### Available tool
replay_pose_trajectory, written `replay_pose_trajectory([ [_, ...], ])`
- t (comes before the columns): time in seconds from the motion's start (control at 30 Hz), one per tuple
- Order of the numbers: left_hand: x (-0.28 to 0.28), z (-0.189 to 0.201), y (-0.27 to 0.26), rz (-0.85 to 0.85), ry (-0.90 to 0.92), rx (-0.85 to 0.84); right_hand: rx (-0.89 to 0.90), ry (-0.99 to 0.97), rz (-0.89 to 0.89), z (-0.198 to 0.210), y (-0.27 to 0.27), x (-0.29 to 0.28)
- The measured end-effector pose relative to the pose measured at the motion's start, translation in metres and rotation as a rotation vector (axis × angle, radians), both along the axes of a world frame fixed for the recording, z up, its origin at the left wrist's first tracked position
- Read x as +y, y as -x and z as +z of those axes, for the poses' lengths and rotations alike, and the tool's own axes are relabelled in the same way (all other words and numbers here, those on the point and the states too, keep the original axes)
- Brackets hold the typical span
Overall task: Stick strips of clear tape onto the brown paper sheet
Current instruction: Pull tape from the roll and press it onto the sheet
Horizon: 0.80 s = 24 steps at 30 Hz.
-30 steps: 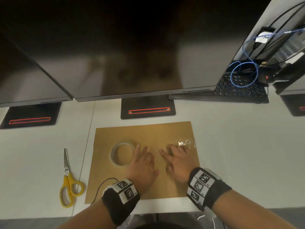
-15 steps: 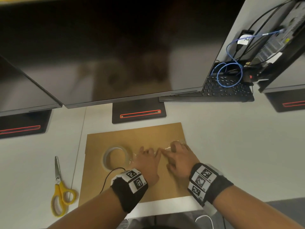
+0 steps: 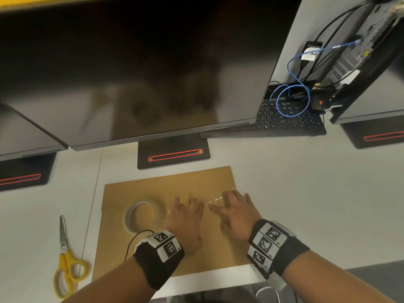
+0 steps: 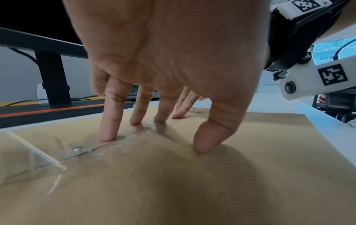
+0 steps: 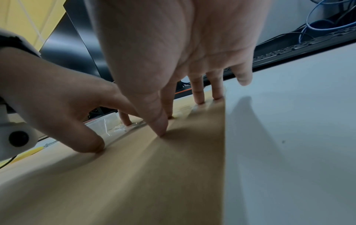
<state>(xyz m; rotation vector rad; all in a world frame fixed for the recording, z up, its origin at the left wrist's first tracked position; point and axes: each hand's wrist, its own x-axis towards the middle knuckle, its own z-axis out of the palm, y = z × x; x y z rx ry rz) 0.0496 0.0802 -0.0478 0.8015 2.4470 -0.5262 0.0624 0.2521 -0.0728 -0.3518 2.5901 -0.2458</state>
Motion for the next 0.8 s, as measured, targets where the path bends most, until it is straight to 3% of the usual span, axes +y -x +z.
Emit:
replay_pose_trajectory([
  [0.3,0.001,-0.002,-0.002,0.035,-0.02,0.011,-0.069,0.158,-0.084,0.006,-0.001,0.009],
  [0.63,0.003,-0.006,-0.014,0.049,0.015,0.009,-0.08,0.097,-0.041,0.007,0.004,0.01],
  [0.8,-0.006,-0.002,-0.017,0.104,-0.074,-0.015,0.027,-0.042,0.028,0.012,0.01,0.003],
])
